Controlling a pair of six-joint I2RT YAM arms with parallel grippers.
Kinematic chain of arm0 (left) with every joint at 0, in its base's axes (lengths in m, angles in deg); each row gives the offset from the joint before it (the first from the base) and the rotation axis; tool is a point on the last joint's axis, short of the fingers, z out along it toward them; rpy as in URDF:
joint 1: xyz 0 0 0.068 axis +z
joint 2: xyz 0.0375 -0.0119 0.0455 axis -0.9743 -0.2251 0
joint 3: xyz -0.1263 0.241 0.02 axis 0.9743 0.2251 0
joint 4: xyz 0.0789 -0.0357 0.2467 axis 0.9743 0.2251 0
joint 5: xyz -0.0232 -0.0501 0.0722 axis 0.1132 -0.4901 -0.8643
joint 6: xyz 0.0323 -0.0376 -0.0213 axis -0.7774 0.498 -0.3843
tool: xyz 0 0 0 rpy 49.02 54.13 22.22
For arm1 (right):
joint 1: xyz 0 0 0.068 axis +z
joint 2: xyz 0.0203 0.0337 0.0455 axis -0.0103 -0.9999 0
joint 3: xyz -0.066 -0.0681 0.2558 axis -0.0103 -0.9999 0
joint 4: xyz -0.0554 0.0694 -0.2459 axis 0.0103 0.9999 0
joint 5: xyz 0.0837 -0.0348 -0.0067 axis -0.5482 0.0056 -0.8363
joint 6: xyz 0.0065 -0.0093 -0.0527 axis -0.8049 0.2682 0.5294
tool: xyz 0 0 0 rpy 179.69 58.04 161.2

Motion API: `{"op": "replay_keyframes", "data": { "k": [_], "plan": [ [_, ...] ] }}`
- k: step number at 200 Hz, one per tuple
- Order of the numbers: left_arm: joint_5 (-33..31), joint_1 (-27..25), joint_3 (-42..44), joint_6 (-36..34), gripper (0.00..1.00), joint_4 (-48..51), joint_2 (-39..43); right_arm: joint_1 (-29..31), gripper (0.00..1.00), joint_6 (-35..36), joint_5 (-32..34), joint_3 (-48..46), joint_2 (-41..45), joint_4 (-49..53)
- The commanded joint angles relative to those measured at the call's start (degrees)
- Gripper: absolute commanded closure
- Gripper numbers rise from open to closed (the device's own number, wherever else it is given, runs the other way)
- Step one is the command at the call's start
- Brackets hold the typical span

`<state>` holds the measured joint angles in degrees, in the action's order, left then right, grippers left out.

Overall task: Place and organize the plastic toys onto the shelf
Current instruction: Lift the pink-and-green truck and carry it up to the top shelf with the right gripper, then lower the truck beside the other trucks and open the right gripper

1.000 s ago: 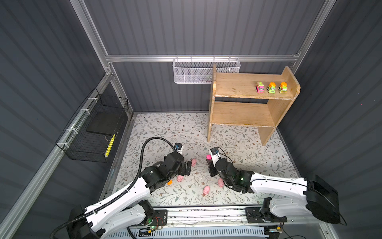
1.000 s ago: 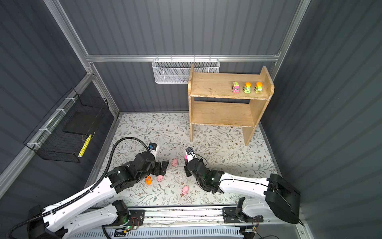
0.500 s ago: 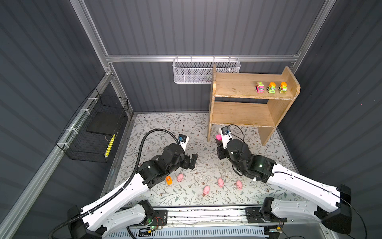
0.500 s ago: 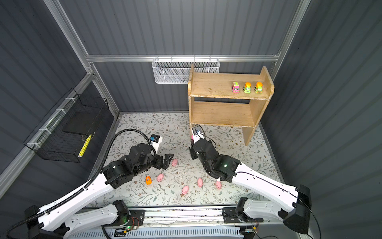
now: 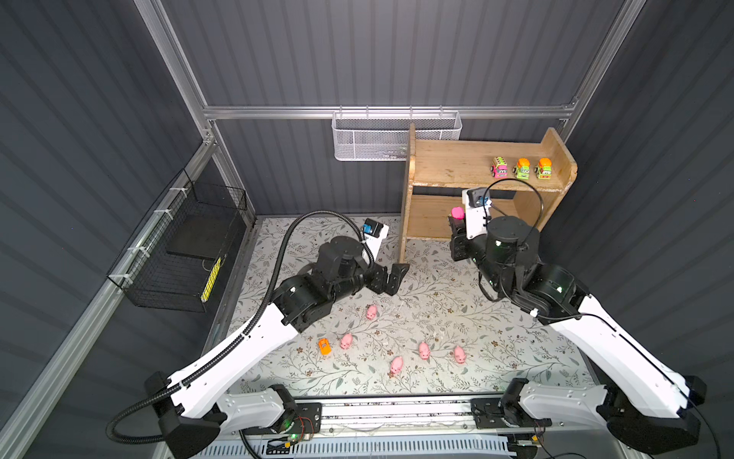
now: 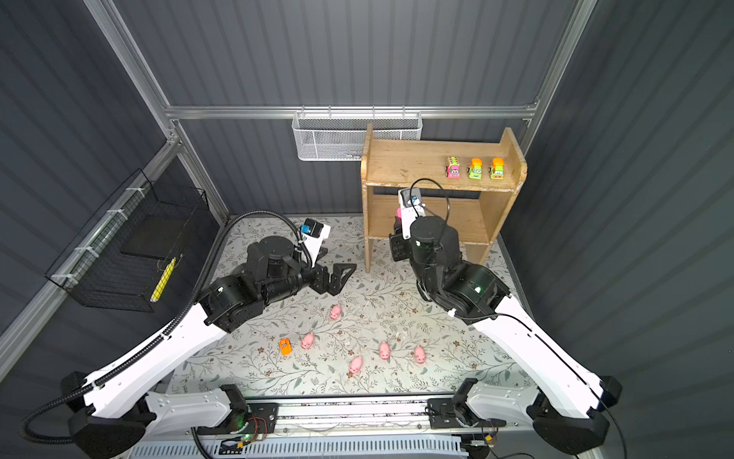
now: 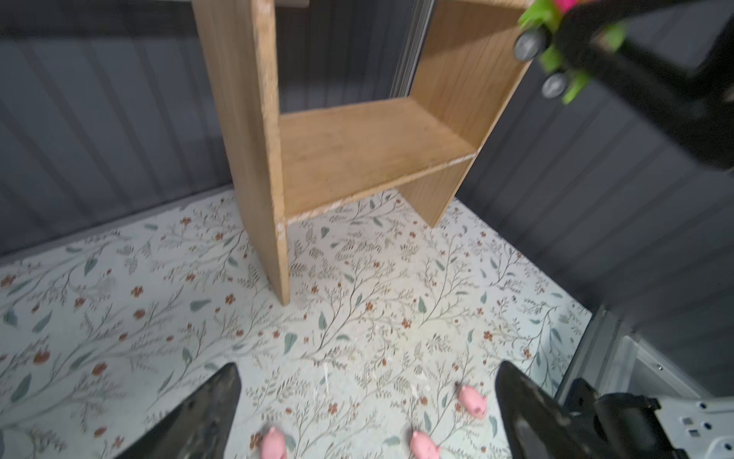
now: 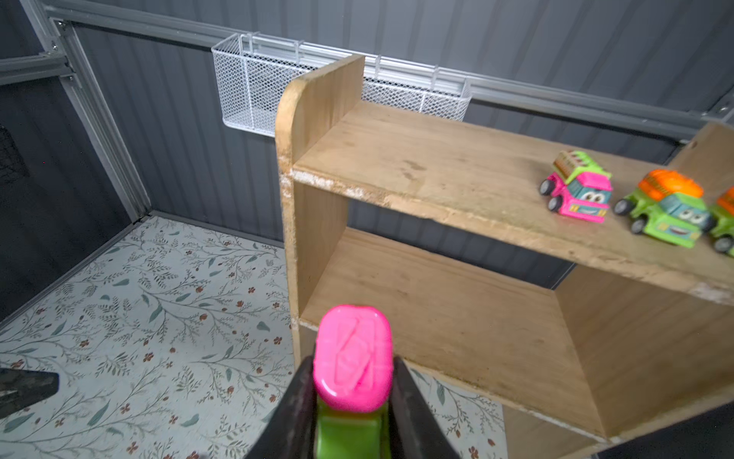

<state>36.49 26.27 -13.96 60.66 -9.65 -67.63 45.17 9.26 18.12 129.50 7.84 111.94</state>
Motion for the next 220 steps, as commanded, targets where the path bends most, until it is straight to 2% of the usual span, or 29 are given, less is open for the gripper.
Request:
{"op": "replay_keyframes", "data": {
  "k": [1, 28, 72, 119, 178, 220],
  "plan": [
    [2.96, -0.49, -8.16, -3.71, 0.0, 1.64, -4.01, -2.85, 0.69, 1.74, -2.93, 3.91, -1.49, 2.46],
    [4.23, -0.69, -15.56, -4.91, 0.0, 3.51, -9.42, -6.61, 0.69, 2.01, -5.97, 10.21, -4.19, 4.58],
    [5.22, -0.74, -19.74, -5.96, 0.0, 1.73, -15.21, -13.91, 0.7, 1.21, -13.19, 22.08, -11.51, 8.95],
    [6.34, -0.77, -31.65, -9.27, 0.0, 6.08, -22.75, -20.31, 0.7, 0.36, -19.21, 33.92, -20.33, 12.66],
    [4.55, -0.78, -36.43, -11.52, 0.0, 9.68, -25.48, -27.0, 0.7, -3.27, -26.4, 38.71, -26.47, 14.03],
    [4.41, -0.75, -38.08, -12.69, 0.0, 9.48, -26.15, -28.53, 0.7, -3.71, -27.34, 39.9, -28.89, 13.88]
  ]
}}
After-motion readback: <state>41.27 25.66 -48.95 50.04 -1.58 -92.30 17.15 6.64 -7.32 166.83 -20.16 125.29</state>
